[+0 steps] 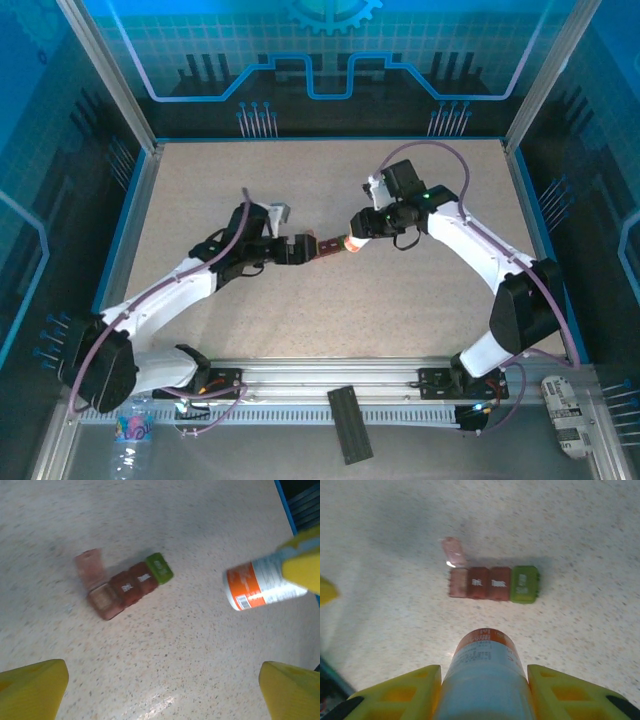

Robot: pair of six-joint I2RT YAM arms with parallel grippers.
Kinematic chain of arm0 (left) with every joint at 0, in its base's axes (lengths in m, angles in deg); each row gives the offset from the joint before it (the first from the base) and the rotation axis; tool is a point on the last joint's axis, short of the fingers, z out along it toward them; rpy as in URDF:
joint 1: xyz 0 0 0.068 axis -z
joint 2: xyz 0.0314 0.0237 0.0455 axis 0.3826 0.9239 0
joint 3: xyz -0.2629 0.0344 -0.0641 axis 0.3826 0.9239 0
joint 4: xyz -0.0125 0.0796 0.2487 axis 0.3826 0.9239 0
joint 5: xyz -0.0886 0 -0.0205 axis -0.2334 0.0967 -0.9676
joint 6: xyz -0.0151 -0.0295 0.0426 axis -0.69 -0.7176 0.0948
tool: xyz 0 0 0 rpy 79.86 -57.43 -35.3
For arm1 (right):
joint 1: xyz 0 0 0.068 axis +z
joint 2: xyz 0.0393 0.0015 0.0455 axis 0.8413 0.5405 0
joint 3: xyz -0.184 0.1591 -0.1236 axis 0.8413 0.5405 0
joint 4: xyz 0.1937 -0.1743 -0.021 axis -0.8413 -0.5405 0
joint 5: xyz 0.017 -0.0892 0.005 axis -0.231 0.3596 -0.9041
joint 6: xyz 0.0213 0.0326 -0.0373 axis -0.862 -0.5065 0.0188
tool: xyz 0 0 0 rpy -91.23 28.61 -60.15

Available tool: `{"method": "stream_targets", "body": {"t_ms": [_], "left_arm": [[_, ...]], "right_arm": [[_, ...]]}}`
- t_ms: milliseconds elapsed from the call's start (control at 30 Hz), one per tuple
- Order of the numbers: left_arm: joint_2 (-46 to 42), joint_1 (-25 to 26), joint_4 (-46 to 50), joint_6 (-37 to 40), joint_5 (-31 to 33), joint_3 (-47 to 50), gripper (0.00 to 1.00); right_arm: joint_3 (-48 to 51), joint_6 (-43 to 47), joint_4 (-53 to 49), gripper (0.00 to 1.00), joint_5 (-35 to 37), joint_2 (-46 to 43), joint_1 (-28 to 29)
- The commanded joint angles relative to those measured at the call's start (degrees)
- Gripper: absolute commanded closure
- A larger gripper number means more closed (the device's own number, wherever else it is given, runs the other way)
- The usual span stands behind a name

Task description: Sort the pills into containers

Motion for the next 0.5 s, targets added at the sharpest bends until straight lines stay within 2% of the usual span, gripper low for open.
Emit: {"method": "stream_targets", "body": {"t_ms": [0, 100, 333, 467], "left_arm": [[3.98, 3.04, -0.97, 12.87, 0.22, -3.15, 0.01], [5.66, 3.83, -6.20, 16.55, -0.35, -2.70, 0.01], [2.78, 4.02, -28.43, 21.85, -3.70, 7.56, 0.01], [1.52, 4.37, -32.85, 22.93, -4.42, 10.21, 0.01]], "right_arm": [[-4.73, 2.19, -2.39, 0.77, -10.37, 1.11, -0.94], [-7.15, 4.05, -4.30, 0.77, -13.86, 1.64, -1.30], [-9.50, 6.61, -7.46, 0.77, -18.11, 2.27, -1.31], [-9.24, 6.26, -6.88, 0.77, -20.53, 2.41, -0.75]]}}
